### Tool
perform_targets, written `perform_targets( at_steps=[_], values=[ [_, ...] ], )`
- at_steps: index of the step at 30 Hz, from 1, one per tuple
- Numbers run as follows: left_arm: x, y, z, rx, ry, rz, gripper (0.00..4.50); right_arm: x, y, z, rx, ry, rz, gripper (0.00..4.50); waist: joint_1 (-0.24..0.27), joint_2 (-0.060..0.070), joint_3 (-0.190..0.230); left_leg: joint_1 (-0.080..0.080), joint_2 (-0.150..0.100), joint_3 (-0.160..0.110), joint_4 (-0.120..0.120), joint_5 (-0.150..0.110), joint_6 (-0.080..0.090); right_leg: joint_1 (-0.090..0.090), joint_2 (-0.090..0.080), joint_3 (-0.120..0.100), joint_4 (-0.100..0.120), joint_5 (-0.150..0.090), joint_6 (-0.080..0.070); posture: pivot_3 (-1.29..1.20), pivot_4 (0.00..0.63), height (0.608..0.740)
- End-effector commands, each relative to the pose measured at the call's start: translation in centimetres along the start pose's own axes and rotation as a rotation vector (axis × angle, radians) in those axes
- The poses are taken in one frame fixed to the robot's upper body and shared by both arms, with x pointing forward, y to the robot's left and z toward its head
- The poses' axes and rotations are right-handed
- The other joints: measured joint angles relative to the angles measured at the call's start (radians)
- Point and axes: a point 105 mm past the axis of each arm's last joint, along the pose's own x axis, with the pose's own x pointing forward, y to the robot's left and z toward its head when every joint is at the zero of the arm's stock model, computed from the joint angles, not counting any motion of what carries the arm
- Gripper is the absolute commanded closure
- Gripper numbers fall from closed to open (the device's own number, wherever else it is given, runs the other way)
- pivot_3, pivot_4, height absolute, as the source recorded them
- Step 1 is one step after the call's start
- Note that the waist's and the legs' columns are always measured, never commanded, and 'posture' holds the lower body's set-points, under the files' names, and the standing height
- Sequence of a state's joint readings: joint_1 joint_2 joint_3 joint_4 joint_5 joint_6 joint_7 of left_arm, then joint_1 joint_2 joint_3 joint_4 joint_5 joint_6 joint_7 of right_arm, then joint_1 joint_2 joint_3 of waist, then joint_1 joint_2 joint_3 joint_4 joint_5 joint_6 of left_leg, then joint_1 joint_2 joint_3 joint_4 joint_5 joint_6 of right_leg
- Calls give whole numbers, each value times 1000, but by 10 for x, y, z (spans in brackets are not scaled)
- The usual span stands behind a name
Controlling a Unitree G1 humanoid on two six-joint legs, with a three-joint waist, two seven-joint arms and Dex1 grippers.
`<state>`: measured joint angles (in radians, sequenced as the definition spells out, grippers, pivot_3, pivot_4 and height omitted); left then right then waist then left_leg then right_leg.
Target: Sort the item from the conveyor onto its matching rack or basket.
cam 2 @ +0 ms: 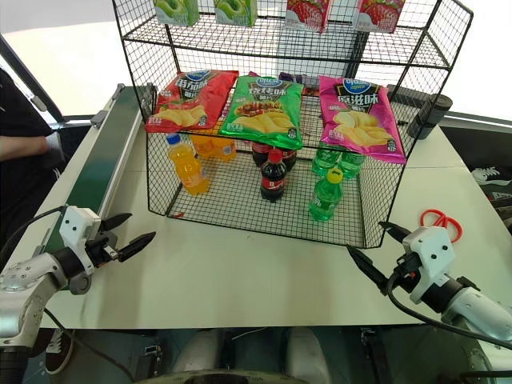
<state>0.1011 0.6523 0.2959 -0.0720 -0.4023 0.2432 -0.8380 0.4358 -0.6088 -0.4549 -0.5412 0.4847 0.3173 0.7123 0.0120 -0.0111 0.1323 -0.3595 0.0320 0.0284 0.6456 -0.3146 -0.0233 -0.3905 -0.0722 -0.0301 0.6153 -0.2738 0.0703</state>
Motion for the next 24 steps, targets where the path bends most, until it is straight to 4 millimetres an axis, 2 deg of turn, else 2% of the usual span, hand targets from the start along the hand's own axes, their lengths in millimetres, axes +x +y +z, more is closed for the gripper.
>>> perform_targets(
  at_steps=[1, 16, 24],
  values=[
    [-1, 4, 14, 45, -45, 8, 28, -2, -4, 7, -31, -31, -19, 0, 0, 0, 0, 0, 0, 0, 0, 0, 0, 0, 0, 0, 0, 0, 0, 0, 150, 740],
    [5, 4, 16, 49, -61, 27, 28, 6, -2, 6, -31, -42, 5, 0, 0, 0, 0, 0, 0, 0, 0, 0, 0, 0, 0, 0, 0, 0, 0, 0, 150, 740],
    [9, -8, 16, 44, -62, -12, 28, 11, 6, 10, -18, -57, 18, 0, 1, 1, 0, 0, 0, 0, 0, 0, 0, 0, 0, 0, 0, 0, 0, 0, 150, 740]
  ],
)
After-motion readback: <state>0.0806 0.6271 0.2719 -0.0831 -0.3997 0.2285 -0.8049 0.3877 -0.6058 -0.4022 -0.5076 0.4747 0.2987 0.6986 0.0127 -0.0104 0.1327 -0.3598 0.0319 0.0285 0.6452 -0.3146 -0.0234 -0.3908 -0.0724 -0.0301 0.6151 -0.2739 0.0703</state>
